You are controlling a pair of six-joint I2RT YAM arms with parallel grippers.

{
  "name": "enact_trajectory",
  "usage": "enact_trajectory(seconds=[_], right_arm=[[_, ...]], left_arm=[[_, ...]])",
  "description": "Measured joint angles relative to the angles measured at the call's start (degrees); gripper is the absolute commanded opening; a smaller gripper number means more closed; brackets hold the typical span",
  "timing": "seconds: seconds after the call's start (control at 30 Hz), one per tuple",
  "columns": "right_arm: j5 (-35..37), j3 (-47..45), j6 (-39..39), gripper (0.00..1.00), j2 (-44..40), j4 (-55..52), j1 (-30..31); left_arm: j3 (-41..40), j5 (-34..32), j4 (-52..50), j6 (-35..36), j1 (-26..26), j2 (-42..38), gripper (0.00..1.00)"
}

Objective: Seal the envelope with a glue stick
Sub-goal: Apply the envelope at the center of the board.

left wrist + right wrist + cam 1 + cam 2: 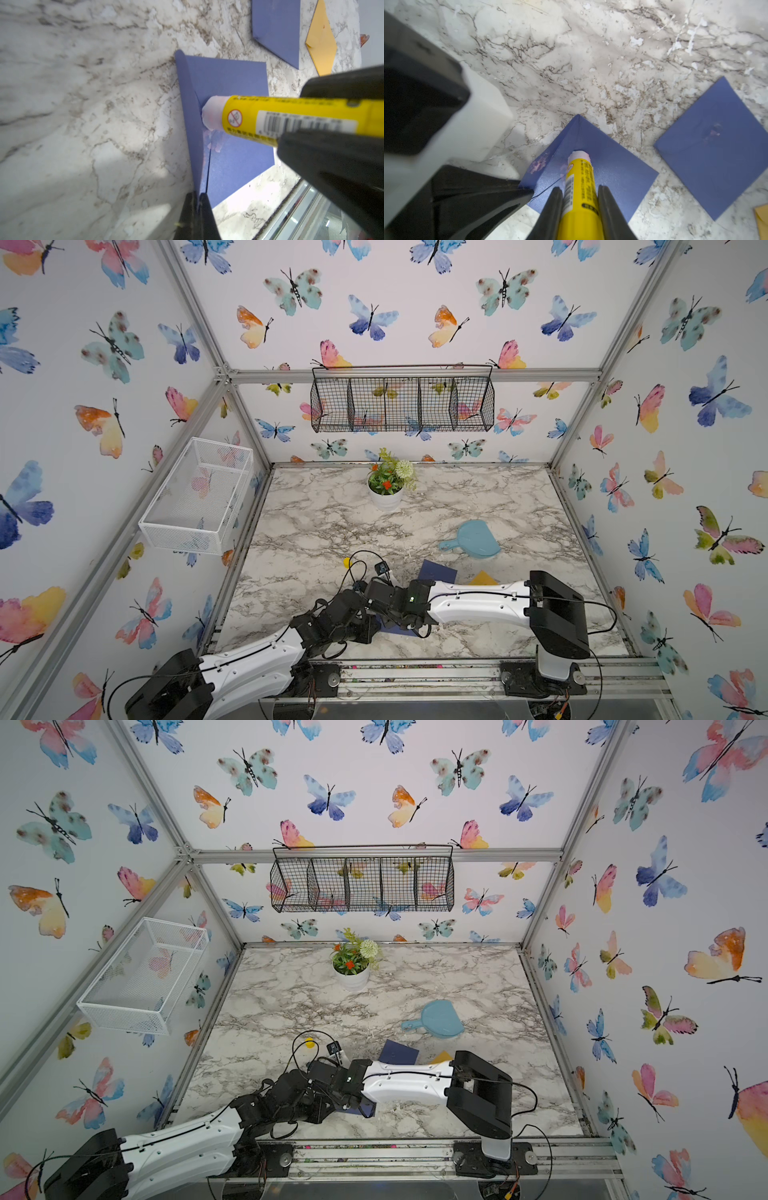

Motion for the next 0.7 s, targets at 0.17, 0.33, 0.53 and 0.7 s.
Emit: enact_trajectory(seconds=[0.17, 0.33, 0.53, 0.7], right_arm=[[-0.5, 0.5, -0.3, 0.03, 0.4, -0.3, 0.0], [-2.4, -1.5, -2.1, 0.03, -0.7, 3.1, -0.1], [-3.6, -3.5, -2.1, 0.03, -2.0, 5.5, -0.6], [-2.2, -2.9, -0.4, 0.03, -1.9, 3.5, -0.6]], left_arm=[[0.0, 0.0, 0.0, 0.0, 0.0, 0.0, 0.00], [-0.1, 0.0, 0.0, 0.0, 0.0, -0.2, 0.00], [-0.1, 0.0, -0.3, 0.0, 0.0, -0.5, 0.00], [-0.2, 0.0, -0.4, 0.0, 0.0, -0.7, 0.00]])
